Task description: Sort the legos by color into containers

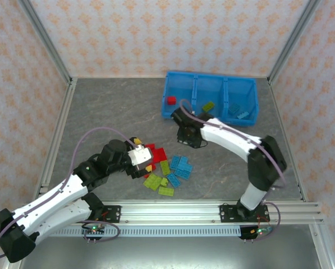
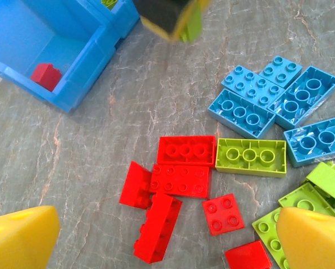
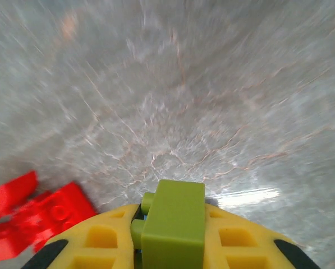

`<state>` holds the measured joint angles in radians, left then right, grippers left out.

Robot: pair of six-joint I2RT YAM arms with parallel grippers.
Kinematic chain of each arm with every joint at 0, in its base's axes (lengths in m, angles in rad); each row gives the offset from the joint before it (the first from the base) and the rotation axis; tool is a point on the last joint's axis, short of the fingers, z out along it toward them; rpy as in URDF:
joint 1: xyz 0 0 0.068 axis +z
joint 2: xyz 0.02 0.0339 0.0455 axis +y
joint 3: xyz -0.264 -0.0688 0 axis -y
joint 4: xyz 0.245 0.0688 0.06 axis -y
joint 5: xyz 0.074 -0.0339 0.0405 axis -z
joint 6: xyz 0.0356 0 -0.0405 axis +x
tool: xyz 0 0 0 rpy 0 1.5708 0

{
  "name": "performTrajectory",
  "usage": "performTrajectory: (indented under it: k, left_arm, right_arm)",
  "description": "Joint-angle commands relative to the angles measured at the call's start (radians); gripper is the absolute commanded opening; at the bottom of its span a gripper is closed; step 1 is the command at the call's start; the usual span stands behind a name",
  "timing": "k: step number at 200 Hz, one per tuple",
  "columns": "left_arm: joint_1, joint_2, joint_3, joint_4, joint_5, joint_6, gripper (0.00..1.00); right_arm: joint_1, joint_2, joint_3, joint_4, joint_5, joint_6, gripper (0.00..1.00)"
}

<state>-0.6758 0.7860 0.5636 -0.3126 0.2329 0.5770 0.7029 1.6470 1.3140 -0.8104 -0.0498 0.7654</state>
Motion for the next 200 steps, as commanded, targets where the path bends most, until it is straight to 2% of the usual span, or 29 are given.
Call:
performTrajectory:
  k: [1,23,40,77,104,125,138,162,200]
  left_arm:
    - [0.019,0.000,0.005,0.049,0.014,-0.002,1.00]
    - [0.027,-0.001,0.007,0.053,0.016,-0.005,1.00]
    - [0.030,-0.002,0.010,0.055,0.019,-0.012,1.00]
    - [0.033,-0.011,0.015,0.066,0.042,-0.040,1.00]
    - [0.033,-0.017,0.016,0.055,0.016,-0.041,1.00]
    - [0.039,-0.012,0.018,0.064,-0.013,-0.069,1.00]
    - [0.045,0.004,0.021,0.080,-0.057,-0.110,1.00]
    - [0.047,0.061,0.074,0.072,-0.169,-0.212,1.00]
    - [0.048,0.257,0.306,-0.061,-0.344,-0.564,1.00]
  right_arm:
    - [-0.097,-0.108,0.051,-0.062,0.135,-0.064,0.18]
    - [-0.255,-0.105,0.122,-0.016,0.098,-0.166,0.18]
    - [-0.355,-0.015,0.207,0.016,0.033,-0.231,0.18]
    - [-0.439,0.283,0.486,0.004,-0.021,-0.305,0.17]
    - [-0.465,0.469,0.691,-0.053,-0.041,-0.311,0.25]
    - [-0.482,0.552,0.805,-0.109,-0.063,-0.305,0.40]
    - [-0.488,0.566,0.837,-0.131,-0.081,-0.296,0.49]
    - [-0.490,0.520,0.841,-0.146,-0.102,-0.307,0.54]
    - [-0.488,0.338,0.709,-0.170,-0.204,-0.365,0.56]
